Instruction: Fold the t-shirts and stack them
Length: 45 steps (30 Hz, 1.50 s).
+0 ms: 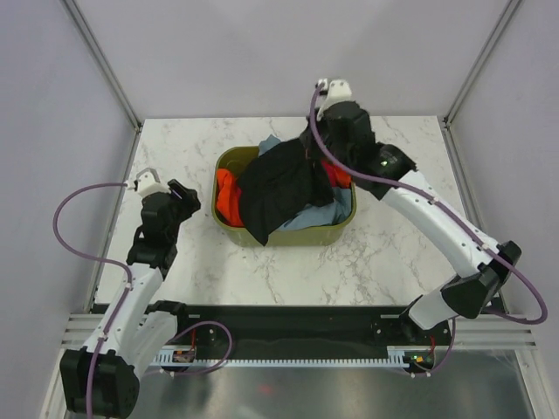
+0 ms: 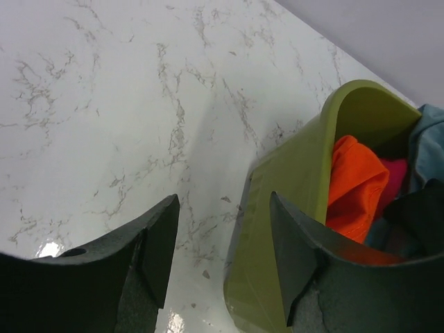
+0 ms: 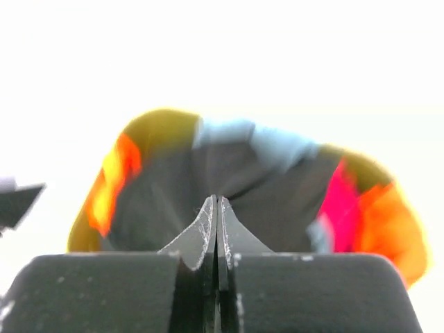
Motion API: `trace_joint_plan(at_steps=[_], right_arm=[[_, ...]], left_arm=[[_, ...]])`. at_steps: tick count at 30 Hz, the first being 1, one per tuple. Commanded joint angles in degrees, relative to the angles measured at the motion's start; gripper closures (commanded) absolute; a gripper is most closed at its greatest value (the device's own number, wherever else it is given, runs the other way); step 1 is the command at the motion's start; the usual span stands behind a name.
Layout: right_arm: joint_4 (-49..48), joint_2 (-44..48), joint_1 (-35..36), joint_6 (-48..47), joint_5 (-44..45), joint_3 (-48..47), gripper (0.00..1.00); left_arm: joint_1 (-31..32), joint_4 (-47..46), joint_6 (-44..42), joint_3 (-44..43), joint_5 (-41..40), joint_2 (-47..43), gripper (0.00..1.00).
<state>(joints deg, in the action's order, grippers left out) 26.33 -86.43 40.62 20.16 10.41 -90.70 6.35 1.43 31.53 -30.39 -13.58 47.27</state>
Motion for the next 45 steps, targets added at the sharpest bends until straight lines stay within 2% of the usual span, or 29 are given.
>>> trace_joint_plan(at_steps=[1,3,4,6,8,9,12,17,20,22,24,25,26,27,28,29,31,32,33,34,35,36,39,41,44,45], right_arm=[[2.84,2.68,-0.98,-7.84,17.42,-20.1,1.0],[3.64,2.94,-1.6,-13.79,25.58,-28.26,1.0],[3.56,3.63,-1.51,-15.66,35.19,-30.05,1.0],[0.77,4.69,-1.86,-19.71,44.65,-31.47,1.0],[-3.54,8.11,-2.47,-27.61,54.94,-28.85,1.0],[-10.18,11.69,-3.09,-29.63,58.37,-23.88,1.0],[-23.4,19.6,-4.49,-37.46,62.43,-12.19,1.0],[-33.33,25.6,-8.62,-44.93,70.25,-3.98,1.0],[-32.75,28.68,-11.09,-42.33,69.31,1.3,0.99],[-28.98,29.31,-11.09,-38.46,68.25,4.12,0.91],[-19.78,28.87,-11.09,-29.44,65.98,5.17,0.84],[-14.51,28.69,-11.09,-24.61,63.09,4.92,0.63],[-5.41,28.52,-11.09,-19.42,59.49,4.83,0.49],[-1.67,28.25,-11.09,-11.19,55.2,5.17,0.38],[0.55,28.25,-11.18,-7.8,45.93,5.79,0.2],[3.79,28.08,-11.09,-5.16,42.36,6.66,0.15],[5.92,27.37,-11.09,0.92,33.85,8.86,0.12],[6.45,27.02,-11.09,1.8,31.27,10.61,0.11],[6.63,26.93,-11.0,2.77,29.51,11.5,0.12],[6.55,26.93,-11.09,3.73,26.44,12.2,0.12],[6.63,27.02,-11.09,3.92,25.54,13.34,0.12],[6.72,27.02,-11.09,4.09,25.01,13.79,0.12],[6.28,27.72,-11.09,3.83,22.64,15.81,0.11],[6.28,27.99,-11.09,3.66,21.76,16.95,0.11],[5.84,28.16,-11.09,3.39,20.96,18.53,0.11],[5.58,28.25,-11.0,3.39,20.44,18.97,0.1]], left_arm=[[0.07,1.9,-0.23,-6.33,1.71,-0.95,0.38],[0.15,2.78,-1.03,-8.62,3.2,-0.25,0.41],[0.15,3.4,-2.94,-11.24,6.17,1.15,0.41],[0.42,4.54,-4.54,-14.33,8.74,3.17,0.42],[0.86,6.12,-6.3,-18.2,10.85,5.72,0.44],[1.21,6.3,-6.74,-19.08,11.64,6.25,0.45],[1.47,6.48,-7.62,-21.28,13.14,8.71,0.45],[2.52,6.57,-8.41,-22.78,14.9,13.02,0.45],[3.67,6.48,-9.38,-23.48,15.52,16.62,0.44],[4.2,6.65,-9.82,-24.53,15.87,20.22,0.43],[4.63,6.57,-9.99,-26.02,16.22,22.77,0.43],[4.72,6.65,-10.26,-26.73,16.39,25.74,0.43],[4.81,6.65,-10.43,-27.43,16.66,26.99,0.43],[5.07,7.0,-10.61,-28.22,16.57,28.74,0.43],[5.25,7.18,-10.87,-30.15,16.66,31.63,0.43],[5.43,7.88,-11.31,-31.38,16.31,33.57,0.43],[6.04,11.81,-12.19,-36.47,14.38,37.35,0.45],[6.04,13.75,-12.54,-38.41,14.29,41.81,0.49],[5.96,15.69,-12.89,-42.86,14.64,43.94,0.59],[6.04,20.41,-13.16,-45.08,14.55,46.14,0.85],[6.04,22.37,-12.99,-46.85,14.03,48.6,0.98],[5.96,24.04,-11.68,-49.04,9.93,49.32,0.98],[4.73,26.16,-9.3,-47.84,2.54,46.62,0.98],[2.71,28.43,-8.16,-47.83,1.9,45.64,0.98],[-4.13,31.25,-4.56,-47.4,2.68,44.58,0.98],[-8.85,31.79,-2.55,-45.91,4.43,43.27,0.98]])
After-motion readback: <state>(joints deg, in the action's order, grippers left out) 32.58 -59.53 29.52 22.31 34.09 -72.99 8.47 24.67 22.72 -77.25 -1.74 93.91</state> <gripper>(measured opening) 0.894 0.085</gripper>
